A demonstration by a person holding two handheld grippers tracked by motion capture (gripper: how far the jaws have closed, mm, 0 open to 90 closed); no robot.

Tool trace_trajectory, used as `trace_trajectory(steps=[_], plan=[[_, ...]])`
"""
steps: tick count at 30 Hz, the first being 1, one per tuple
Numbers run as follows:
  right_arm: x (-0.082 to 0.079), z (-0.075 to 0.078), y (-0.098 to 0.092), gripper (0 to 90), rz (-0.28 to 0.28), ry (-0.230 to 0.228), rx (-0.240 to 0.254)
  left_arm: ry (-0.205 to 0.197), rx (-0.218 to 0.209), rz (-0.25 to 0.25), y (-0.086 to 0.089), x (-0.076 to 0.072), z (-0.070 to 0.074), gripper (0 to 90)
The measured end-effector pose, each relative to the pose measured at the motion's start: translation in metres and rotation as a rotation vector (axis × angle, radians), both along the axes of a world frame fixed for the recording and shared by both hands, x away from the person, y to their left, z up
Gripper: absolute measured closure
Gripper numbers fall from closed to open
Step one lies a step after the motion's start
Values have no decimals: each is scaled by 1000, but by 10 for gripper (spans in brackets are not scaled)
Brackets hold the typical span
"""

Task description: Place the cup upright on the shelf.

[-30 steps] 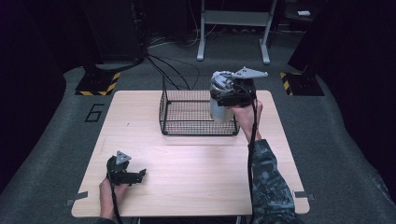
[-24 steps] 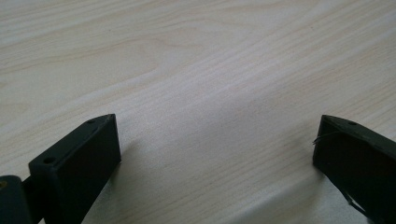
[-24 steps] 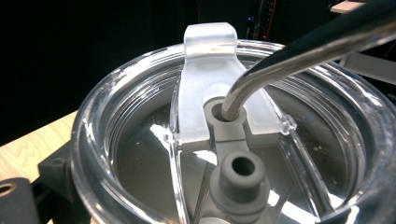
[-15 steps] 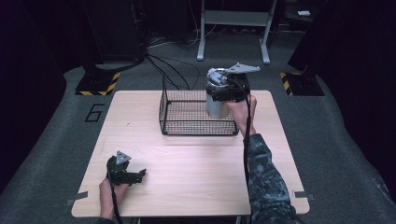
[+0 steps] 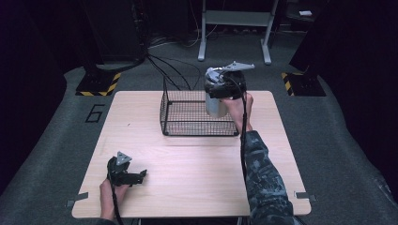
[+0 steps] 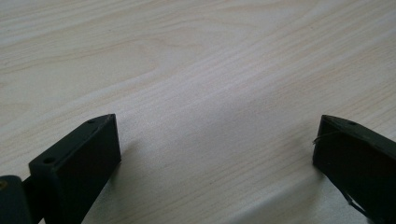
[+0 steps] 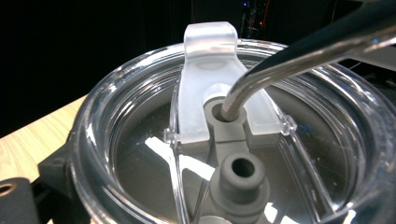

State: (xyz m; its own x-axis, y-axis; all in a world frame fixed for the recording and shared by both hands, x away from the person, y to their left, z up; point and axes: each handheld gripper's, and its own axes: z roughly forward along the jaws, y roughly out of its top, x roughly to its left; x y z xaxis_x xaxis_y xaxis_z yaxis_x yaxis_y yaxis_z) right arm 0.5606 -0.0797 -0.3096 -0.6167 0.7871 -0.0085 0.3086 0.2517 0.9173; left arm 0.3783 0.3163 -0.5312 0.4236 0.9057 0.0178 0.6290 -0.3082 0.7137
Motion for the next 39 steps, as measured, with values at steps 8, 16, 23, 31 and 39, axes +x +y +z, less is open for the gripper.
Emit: trace_trajectory(steps=[8, 16, 23, 31, 39], plan=[[14, -12, 7, 34, -25, 24, -2, 2, -2, 0, 0, 0, 0, 7], [29, -25, 12, 34, -40, 49, -17, 4, -10, 5, -1, 0, 0, 7], [40, -34, 16, 34, -43, 72, -25, 2, -12, 7, -1, -1, 0, 7], [52, -50, 24, 34, -66, 106, -17, 5, -10, 5, -1, -1, 0, 8], [62, -66, 33, 33, -80, 140, -34, 3, -10, 5, -1, -1, 0, 8]])
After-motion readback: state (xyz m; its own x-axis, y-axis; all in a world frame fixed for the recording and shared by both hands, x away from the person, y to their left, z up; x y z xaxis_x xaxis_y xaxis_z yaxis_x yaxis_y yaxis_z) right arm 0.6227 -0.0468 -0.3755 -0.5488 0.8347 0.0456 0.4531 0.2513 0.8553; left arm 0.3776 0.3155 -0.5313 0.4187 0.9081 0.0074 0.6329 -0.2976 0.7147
